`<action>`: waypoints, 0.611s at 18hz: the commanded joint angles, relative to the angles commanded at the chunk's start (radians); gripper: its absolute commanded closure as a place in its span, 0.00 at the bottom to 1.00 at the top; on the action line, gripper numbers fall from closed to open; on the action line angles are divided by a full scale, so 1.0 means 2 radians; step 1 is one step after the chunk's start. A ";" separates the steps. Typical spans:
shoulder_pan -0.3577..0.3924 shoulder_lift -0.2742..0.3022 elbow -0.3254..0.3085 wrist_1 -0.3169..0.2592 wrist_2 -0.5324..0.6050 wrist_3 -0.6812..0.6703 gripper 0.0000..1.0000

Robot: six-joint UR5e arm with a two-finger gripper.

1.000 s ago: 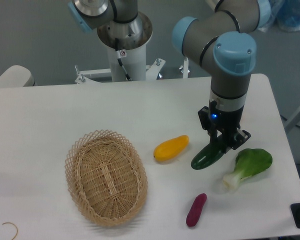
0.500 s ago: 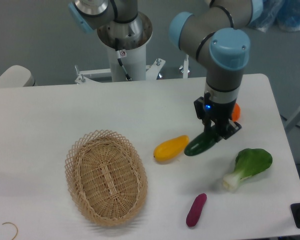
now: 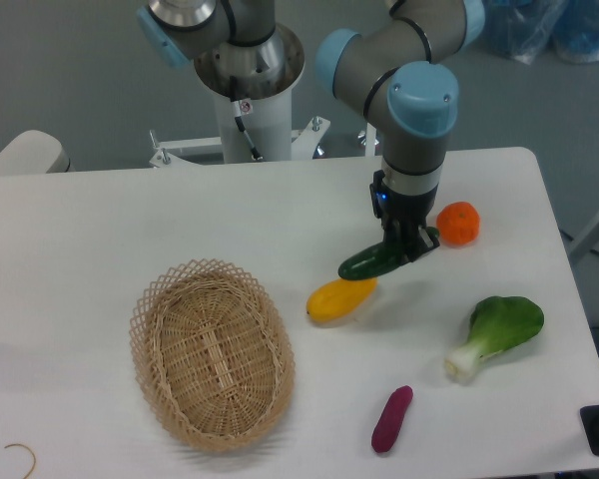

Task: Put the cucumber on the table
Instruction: 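Lift the held cucumber and carry it toward the orange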

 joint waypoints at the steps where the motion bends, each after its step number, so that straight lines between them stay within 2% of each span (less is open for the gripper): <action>1: 0.005 0.000 -0.005 0.000 0.000 0.017 0.67; 8: 0.026 0.000 -0.046 0.005 0.008 0.103 0.67; 11: 0.025 0.002 -0.059 0.012 0.009 0.104 0.67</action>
